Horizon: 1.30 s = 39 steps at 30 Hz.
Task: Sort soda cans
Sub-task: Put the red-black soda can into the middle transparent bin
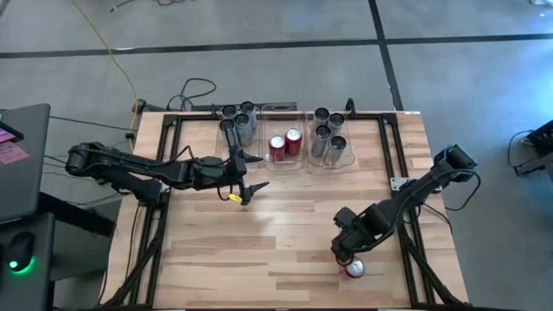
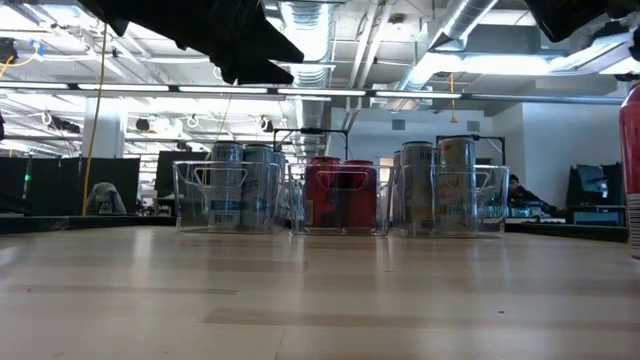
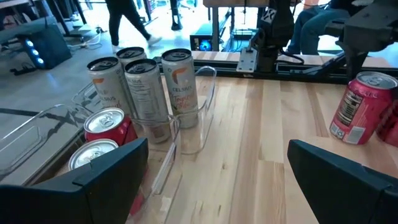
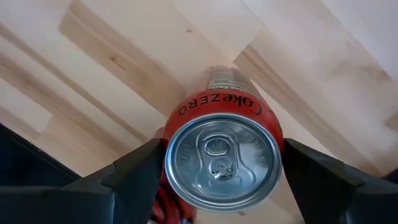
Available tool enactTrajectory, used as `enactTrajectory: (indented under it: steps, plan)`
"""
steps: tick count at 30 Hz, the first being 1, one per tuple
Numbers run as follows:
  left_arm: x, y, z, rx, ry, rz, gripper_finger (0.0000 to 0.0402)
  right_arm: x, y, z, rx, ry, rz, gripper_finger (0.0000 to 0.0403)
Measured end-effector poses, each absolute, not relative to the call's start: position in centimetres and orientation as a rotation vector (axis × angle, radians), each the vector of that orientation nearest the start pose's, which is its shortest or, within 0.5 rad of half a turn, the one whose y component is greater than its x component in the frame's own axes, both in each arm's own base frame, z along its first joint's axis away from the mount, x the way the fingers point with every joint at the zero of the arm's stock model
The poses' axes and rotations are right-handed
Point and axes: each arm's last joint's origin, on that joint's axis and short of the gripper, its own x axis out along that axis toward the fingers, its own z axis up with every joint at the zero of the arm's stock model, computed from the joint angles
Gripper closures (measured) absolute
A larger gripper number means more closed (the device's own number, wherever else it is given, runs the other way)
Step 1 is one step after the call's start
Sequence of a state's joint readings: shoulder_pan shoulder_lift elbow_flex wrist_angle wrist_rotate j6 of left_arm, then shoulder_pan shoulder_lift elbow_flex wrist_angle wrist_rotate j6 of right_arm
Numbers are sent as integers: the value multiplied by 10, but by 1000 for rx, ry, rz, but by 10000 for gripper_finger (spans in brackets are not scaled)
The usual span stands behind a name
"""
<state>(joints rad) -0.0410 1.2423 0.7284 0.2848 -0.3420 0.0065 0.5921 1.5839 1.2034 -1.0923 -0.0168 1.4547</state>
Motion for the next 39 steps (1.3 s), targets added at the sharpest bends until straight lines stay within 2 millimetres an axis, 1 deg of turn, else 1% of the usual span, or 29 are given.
enactTrajectory:
  steps: [5, 9, 14, 19, 22, 29, 32, 39]
  plan:
    - [265, -3, 265, 44, 249, 292, 22, 241, 158, 231, 738, 1419, -585, 88]
    - [256, -5, 275, 32, 221, 284, 22, 244, 157, 228, 726, 1422, -586, 93]
    - [244, -8, 288, 14, 184, 271, 22, 246, 155, 228, 705, 1379, -596, 102]
    - [237, -9, 293, 10, 172, 265, 22, 246, 153, 229, 698, 1369, -604, 118]
    - [236, -9, 295, 9, 163, 268, 22, 248, 154, 235, 687, 1369, -605, 120]
    - [237, -9, 296, 10, 153, 274, 22, 256, 153, 261, 639, 1328, -608, 122]
    - [237, -9, 296, 10, 150, 274, 22, 259, 147, 274, 636, 1313, -601, 122]
    - [237, -9, 295, 12, 159, 274, 22, 274, 127, 290, 631, 1285, -553, 122]
